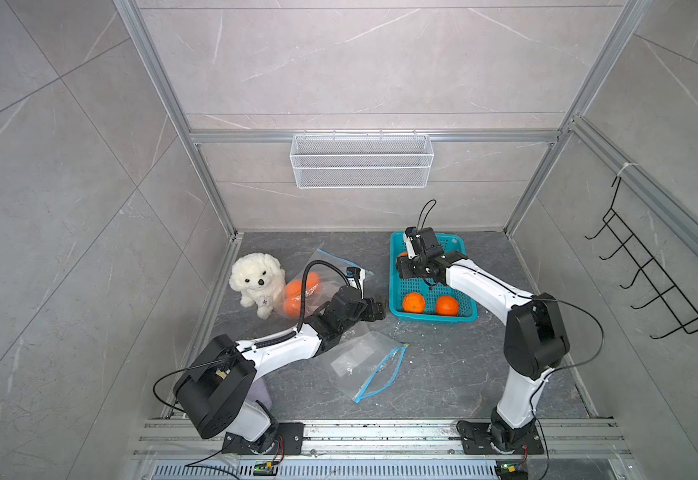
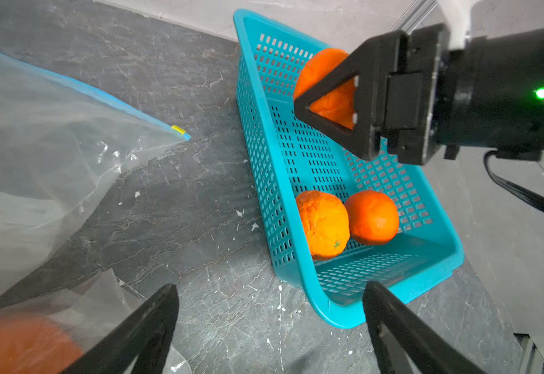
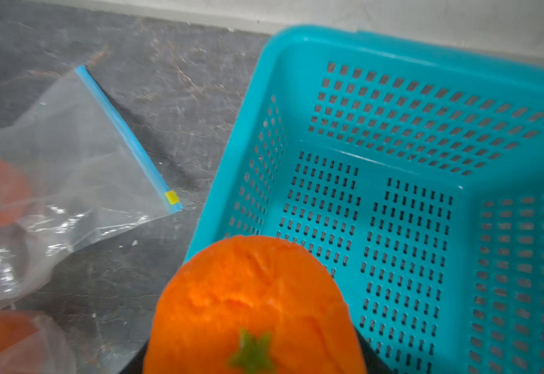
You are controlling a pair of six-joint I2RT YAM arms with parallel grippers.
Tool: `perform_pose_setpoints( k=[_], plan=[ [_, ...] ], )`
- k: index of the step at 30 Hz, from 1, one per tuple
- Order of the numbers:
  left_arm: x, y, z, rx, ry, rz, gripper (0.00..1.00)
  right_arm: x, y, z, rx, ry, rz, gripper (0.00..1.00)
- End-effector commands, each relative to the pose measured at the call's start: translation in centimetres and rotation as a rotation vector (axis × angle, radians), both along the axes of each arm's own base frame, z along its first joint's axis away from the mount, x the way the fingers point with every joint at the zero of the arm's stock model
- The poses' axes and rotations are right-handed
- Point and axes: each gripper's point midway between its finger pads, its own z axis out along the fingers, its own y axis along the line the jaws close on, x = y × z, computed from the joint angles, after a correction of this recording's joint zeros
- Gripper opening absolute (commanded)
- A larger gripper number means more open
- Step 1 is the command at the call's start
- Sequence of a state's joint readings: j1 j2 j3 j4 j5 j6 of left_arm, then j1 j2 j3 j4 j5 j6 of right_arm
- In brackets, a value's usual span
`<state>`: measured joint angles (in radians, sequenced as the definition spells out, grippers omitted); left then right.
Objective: Open the zip-top bag and take out the orange
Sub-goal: Place the orange in the basket.
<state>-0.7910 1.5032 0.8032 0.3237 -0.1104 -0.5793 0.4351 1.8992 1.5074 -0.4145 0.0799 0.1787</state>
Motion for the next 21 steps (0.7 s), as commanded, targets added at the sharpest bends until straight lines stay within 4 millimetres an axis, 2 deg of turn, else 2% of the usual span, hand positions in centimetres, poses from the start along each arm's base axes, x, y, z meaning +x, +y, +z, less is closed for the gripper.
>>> perform_pose_setpoints(
  k=[1, 4, 11, 16, 18, 20, 21],
  plan=[
    [0.4, -1.3, 0.7, -0.046, -0.012, -0.038, 0.93, 0.0, -0.2, -2.4, -0.022, 0.089, 0.021, 0.42],
    [0.0, -1.7, 0.3, -0.051, 0.006, -0.06, 0.93, -0.3, -0.4, -5.3, -0.026, 0.158, 0.018, 0.42],
    [-0.5, -1.1, 0.3, -0.045, 0.01, -0.054, 0.95, -1.1, -0.3, -10.1, -0.046, 0.273, 0.033, 0.46],
    [-1.2, -0.1, 0.6, -0.034, 0.003, -0.048, 0.95, -1.2, -0.6, -10.7, -0.06, 0.288, 0.016, 0.52],
    [-1.6, 0.4, 0.6, -0.024, 0.006, -0.047, 0.95, -1.4, -0.5, -10.8, -0.054, 0.302, 0.033, 0.59],
    [-2.2, 1.1, 0.6, -0.013, 0.01, -0.041, 0.99, -1.4, -0.4, -10.7, -0.048, 0.306, 0.036, 0.74],
    [-2.5, 1.5, 0.5, -0.006, 0.008, -0.039, 1.0, -1.3, -0.4, -10.3, -0.045, 0.296, 0.039, 0.77]
  ],
)
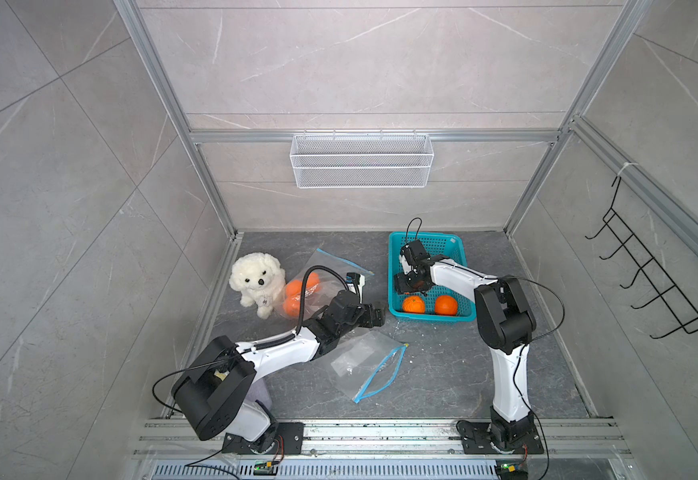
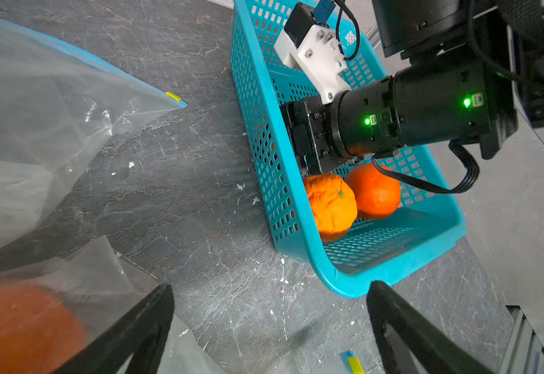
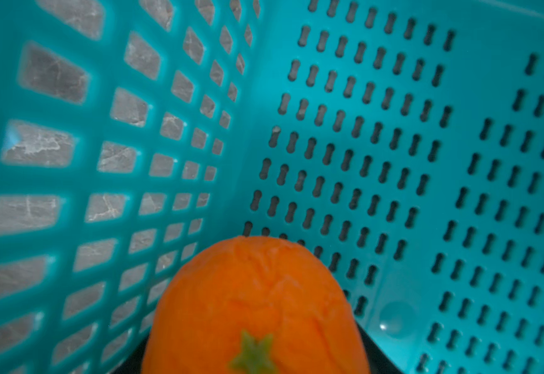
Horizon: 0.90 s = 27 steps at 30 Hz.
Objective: Open the zip-top bag and take out the orange
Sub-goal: Place the orange in the basket, then adjust the zipper food storage bag at the center of the board.
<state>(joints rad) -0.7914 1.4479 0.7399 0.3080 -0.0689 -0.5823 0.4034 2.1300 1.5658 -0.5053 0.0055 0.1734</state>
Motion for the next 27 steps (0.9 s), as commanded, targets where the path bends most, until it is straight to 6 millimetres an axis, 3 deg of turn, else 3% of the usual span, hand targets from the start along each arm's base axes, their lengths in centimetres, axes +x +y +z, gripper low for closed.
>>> perform_pose_setpoints(
  k=[1, 4, 7, 10, 13, 16, 19, 22, 24, 27],
  plan=[
    [-0.9, 1.1, 1.6, -0.003, -0.028, 0.001, 1.0, -0.4, 0.5, 0.6, 0.024, 0.014, 0.022, 0.79],
    [-1.7, 2.7, 2.2, 0.029, -0.044, 0.02, 1.0, -0.1, 0.8, 3.8, 0.06, -0.061, 0.028, 0.79],
    [-3.6, 3.6, 1.5, 0.103, -0.053, 0.003, 0.98, -0.8, -0.1, 8.1, 0.064, -0.172, 0.018, 0.79],
    [-5.6, 5.0, -0.1, 0.174, -0.056, 0.028, 0.96, -3.8, -0.3, 11.3, 0.118, -0.244, 0.032, 0.77],
    [-6.7, 6.9, -1.4, 0.181, -0.034, 0.056, 0.87, -9.3, 1.3, 13.1, 0.135, -0.277, 0.112, 0.67],
    [-8.9, 6.1, -1.5, 0.088, -0.011, -0.039, 0.81, -15.6, 2.9, 13.3, 0.156, -0.278, 0.196, 0.56],
    [-10.8, 5.0, 0.0, 0.033, -0.065, -0.118, 0.86, -20.8, 4.1, 12.3, 0.226, -0.24, 0.27, 0.49],
    [-12.1, 4.0, 0.6, 0.059, -0.089, -0.185, 0.89, -24.4, 5.1, 10.9, 0.299, -0.185, 0.323, 0.4],
    [-12.6, 3.3, 0.0, 0.074, -0.068, -0.214, 0.9, -26.5, 5.7, 9.6, 0.315, -0.152, 0.351, 0.36],
    [-12.2, 3.1, -1.4, 0.129, -0.038, -0.189, 0.82, -28.8, 6.3, 8.0, 0.314, -0.134, 0.376, 0.33]
  ],
)
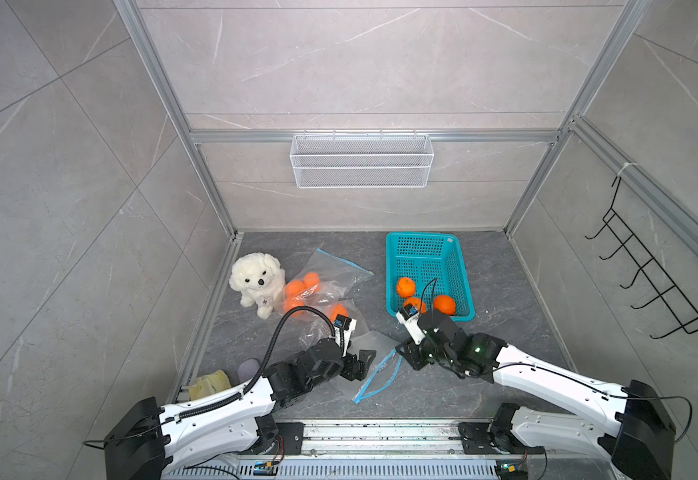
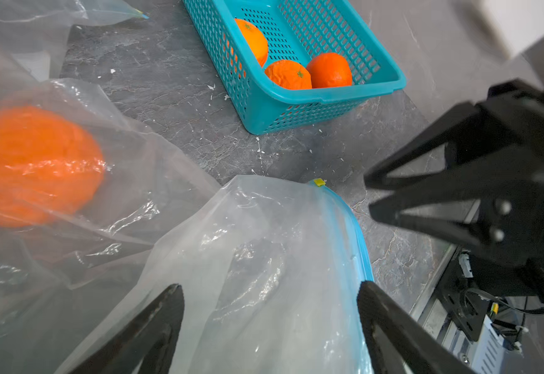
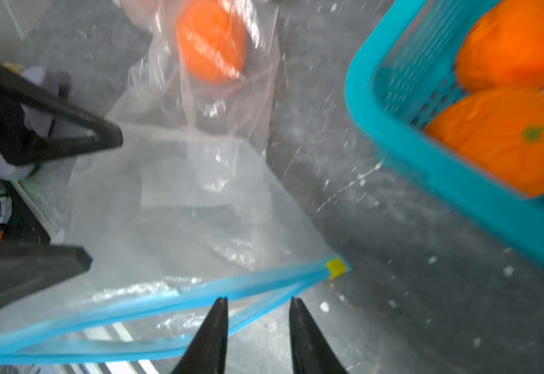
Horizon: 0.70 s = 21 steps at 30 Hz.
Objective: Open the zip-top bag and take out the orange
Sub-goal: Adjust the zipper food storage bag at the center of the board.
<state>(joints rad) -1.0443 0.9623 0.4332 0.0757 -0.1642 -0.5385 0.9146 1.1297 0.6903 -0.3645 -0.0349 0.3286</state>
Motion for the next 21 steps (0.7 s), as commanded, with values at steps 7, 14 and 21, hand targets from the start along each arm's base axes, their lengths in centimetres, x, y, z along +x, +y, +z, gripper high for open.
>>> perform_pose_setpoints(
  k=[7, 14, 21],
  plan=[
    [1.5, -0.3, -1.3, 0.099, 0.016, 0.075, 0.39, -4.4, 3.6, -1.9, 0.097, 0.023, 0.086, 0.3],
    [1.5, -2.1, 0.7, 0.014, 0.029, 0.046, 0.0, -1.8, 9.1, -1.6, 0.214, -0.144, 0.145, 0.35],
    [1.3, -3.3, 5.4, -0.151, -0.009, 0.014, 0.0, -0.4, 10.1, -1.8, 0.249, -0.27, 0.148, 0.43]
  ],
)
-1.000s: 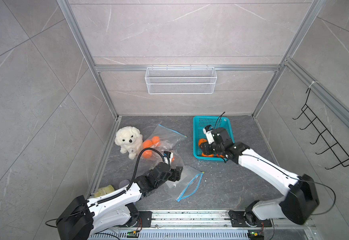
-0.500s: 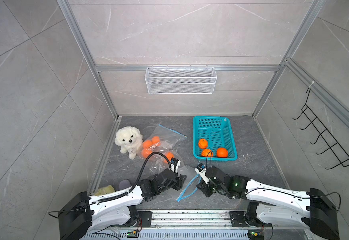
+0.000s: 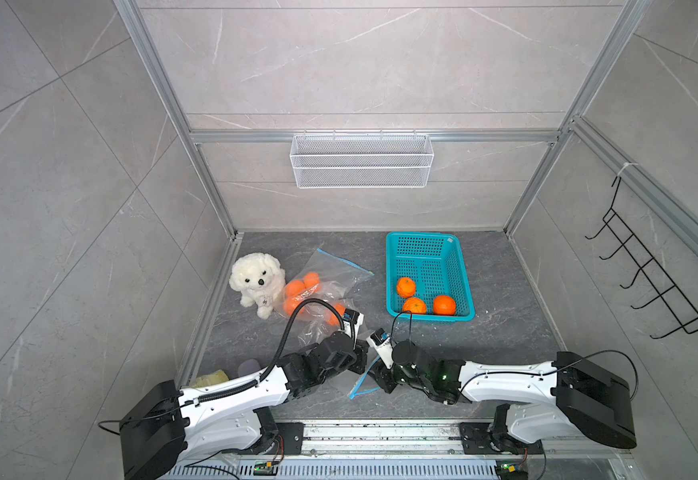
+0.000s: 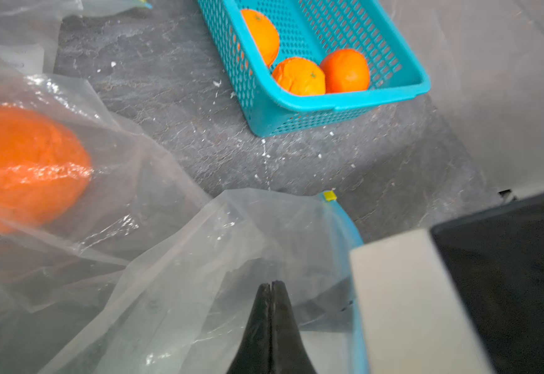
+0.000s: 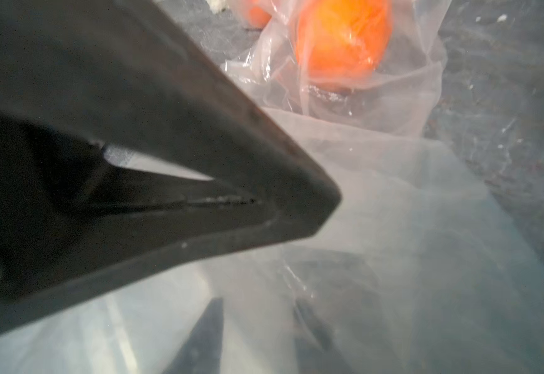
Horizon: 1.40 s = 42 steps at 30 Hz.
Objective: Open the zip-top bag and take out the orange
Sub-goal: Adjust the zipper food storage bag at the center of the board.
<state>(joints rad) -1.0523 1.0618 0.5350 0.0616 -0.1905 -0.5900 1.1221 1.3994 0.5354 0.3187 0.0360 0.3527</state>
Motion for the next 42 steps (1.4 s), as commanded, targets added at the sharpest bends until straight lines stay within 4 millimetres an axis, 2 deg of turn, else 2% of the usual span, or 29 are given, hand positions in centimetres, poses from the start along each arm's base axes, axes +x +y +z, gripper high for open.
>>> perform_pose_setpoints(
  k=[1, 4, 6, 9, 12, 14, 17, 18, 20, 21, 25, 28, 31, 34, 37, 42],
  plan=[
    [0.1, -1.7, 4.4, -0.154, -0.04, -0.024, 0.0, 1.1, 1.5, 0.8, 0.041, -0.123, 0.017, 0.45],
    [0.0, -2.0, 4.8, -0.185, -0.044, -0.037, 0.0, 2.0, 1.3, -0.5, 0.045, -0.156, -0.028, 0.59],
    [0.4, -1.1, 4.7, -0.139, -0.063, 0.0, 0.0, 2.5, 0.5, -0.9, 0.046, -0.176, -0.074, 0.64],
    [2.1, 2.9, 3.9, -0.021, -0.104, 0.169, 0.23, 2.7, -0.9, -1.2, 0.031, -0.2, -0.107, 0.75],
    [3.2, 7.7, 3.0, 0.112, -0.154, 0.348, 0.47, 2.3, -1.0, -2.2, -0.026, -0.195, -0.066, 0.76],
    [3.7, 10.3, 1.5, 0.199, -0.154, 0.435, 0.49, 2.2, -1.2, -2.7, -0.055, -0.183, -0.06, 0.77],
    [4.2, 11.5, -1.4, 0.202, -0.125, 0.465, 0.49, 2.2, -2.4, -2.5, -0.069, -0.189, -0.085, 0.77],
    [4.2, 11.4, -2.2, 0.188, -0.113, 0.461, 0.49, 2.2, -2.8, -2.3, -0.063, -0.189, -0.098, 0.79],
    [3.8, 10.9, -3.1, 0.151, -0.093, 0.432, 0.48, 2.5, -3.4, -2.1, -0.046, -0.202, -0.126, 0.97],
    [3.6, 10.5, -3.4, 0.133, -0.084, 0.41, 0.45, 2.6, -3.6, -1.9, -0.037, -0.212, -0.132, 0.99],
    [2.6, 8.6, -4.6, 0.102, -0.008, 0.322, 0.42, 2.2, -2.2, -1.3, -0.014, -0.221, -0.052, 0.99],
    [1.6, 6.1, -5.1, 0.013, 0.063, 0.224, 0.36, 2.6, -2.0, -1.6, -0.028, -0.223, -0.052, 0.98],
    [0.1, 3.5, -5.0, -0.056, 0.107, 0.114, 0.34, 2.8, -2.5, -1.8, -0.03, -0.216, -0.059, 0.92],
    [-1.1, 2.1, -5.1, -0.049, 0.119, 0.073, 0.34, 2.8, -3.7, -1.7, -0.016, -0.218, -0.072, 0.9],
    [-2.1, 0.8, -4.4, -0.049, 0.1, 0.033, 0.34, 2.6, -4.7, -1.8, -0.043, -0.214, -0.074, 0.87],
    [-3.2, -0.7, -2.3, -0.107, 0.101, -0.048, 0.35, 2.0, -5.2, -2.0, -0.084, -0.208, -0.043, 0.82]
  ],
)
